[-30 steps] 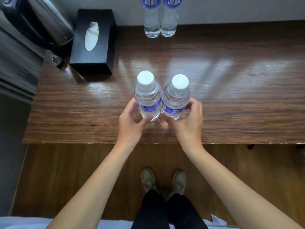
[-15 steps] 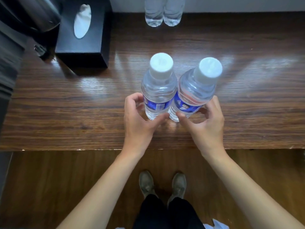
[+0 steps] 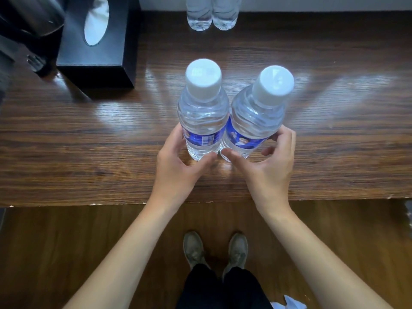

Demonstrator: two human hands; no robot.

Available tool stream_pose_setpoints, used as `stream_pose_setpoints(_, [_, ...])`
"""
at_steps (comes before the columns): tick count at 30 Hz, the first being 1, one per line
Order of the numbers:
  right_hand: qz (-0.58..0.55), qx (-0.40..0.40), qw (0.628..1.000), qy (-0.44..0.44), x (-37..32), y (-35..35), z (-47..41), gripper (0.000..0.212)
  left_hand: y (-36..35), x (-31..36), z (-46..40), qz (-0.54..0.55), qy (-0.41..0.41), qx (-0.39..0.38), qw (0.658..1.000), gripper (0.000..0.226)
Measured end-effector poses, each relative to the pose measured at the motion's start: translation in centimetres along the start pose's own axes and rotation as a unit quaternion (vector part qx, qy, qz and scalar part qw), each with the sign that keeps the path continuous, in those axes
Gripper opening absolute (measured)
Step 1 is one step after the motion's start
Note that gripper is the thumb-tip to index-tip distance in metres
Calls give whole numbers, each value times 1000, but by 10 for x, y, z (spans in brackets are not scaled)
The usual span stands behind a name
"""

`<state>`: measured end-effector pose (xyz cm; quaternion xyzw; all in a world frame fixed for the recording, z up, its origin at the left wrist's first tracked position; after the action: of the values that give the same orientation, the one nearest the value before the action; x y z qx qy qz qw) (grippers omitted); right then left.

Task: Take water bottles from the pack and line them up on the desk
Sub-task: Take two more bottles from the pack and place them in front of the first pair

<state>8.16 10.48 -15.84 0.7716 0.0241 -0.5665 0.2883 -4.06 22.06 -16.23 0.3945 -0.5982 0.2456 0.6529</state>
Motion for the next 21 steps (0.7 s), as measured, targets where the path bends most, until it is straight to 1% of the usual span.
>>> stream_pose_setpoints(3, [-8,-1,1000,-17,2,-3,2,64,0,2,-1,-3,-2,12,1000,46])
stream_pose_setpoints(7, [-10,-8,1000,-4,2,-4,1,58,-3,2,0,0,-11,33,999,46])
stream_pose_setpoints(12, [-6,-35,999,22,5,-1,-4,49,-6,0,1,-22,-19,66,997,60])
stream_pose_setpoints(16, [-15,-57,997,42,8,-1,-7,41,-10,0,1,-48,-2,95,994,71])
stream_pose_setpoints(19, [-25,-71,996,44,7,-1,-9,41,-10,2,2,-49,-1,90,995,75])
stream_pose_setpoints(21, [-28,-78,996,39,6,-1,-10,44,-9,2,5,-35,2,64,997,71])
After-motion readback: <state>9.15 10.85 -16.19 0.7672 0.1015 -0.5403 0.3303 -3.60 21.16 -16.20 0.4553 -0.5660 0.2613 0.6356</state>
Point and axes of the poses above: each hand's wrist, its own z-axis away from the middle knuckle, its own y-axis out of the back of the hand, x = y × z, the point moved 1 cm from there along -z, towards the middle knuckle, and after that the axes turned 1 degree about x, right-handed, at the moved point
